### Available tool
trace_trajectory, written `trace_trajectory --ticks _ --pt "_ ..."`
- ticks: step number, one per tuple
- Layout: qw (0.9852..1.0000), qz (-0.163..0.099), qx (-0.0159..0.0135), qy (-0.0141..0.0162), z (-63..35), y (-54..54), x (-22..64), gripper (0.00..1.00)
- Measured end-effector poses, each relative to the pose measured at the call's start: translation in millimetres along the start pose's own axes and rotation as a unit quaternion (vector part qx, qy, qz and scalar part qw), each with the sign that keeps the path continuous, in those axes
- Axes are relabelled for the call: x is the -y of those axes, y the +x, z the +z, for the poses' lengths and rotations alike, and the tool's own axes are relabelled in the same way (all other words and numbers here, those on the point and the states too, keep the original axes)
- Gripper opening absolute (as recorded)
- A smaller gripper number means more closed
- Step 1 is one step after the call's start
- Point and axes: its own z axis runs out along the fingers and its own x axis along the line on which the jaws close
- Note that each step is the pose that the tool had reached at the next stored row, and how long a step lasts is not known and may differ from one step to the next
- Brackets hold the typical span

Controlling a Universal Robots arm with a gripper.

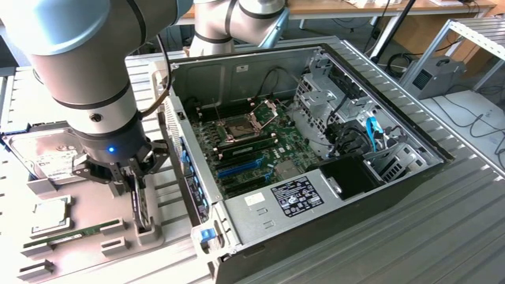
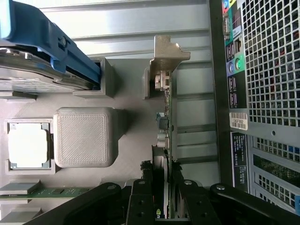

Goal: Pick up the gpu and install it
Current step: 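Pick up the gpu and move the gpu toward the slot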

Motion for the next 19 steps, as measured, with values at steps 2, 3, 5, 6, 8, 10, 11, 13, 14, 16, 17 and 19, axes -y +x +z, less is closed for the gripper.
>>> trace_trajectory --ticks 2,3,5,6,8,10,11,13,14,16,17,19 --pt "1.0000 0.000 0.0000 0.0000 -0.6 0.0 -0.1 0.26" --pt "1.0000 0.000 0.0000 0.0000 -0.9 0.0 -0.1 0.26" --pt "1.0000 0.000 0.0000 0.0000 -1.4 0.0 -0.2 0.26" --pt "1.0000 0.000 0.0000 0.0000 -1.7 0.0 -0.2 0.26" --pt "1.0000 0.000 0.0000 0.0000 -2.3 0.0 -0.3 0.26" --pt "1.0000 0.000 0.0000 0.0000 -2.8 0.0 -0.3 0.26" --pt "1.0000 0.000 0.0000 0.0000 -3.1 0.0 -0.4 0.26" --pt "1.0000 0.000 0.0000 0.0000 -3.9 -0.1 -0.4 0.26" --pt "1.0000 0.000 0.0000 0.0000 -4.2 -0.1 -0.4 0.26" --pt "1.0000 0.000 0.0000 -0.0001 -4.9 -0.1 -0.5 0.26" --pt "1.0000 0.000 0.0000 0.0000 -5.3 -0.1 -0.5 0.26" --pt "1.0000 0.000 0.0000 0.0001 -6.0 -0.1 -0.5 0.26"
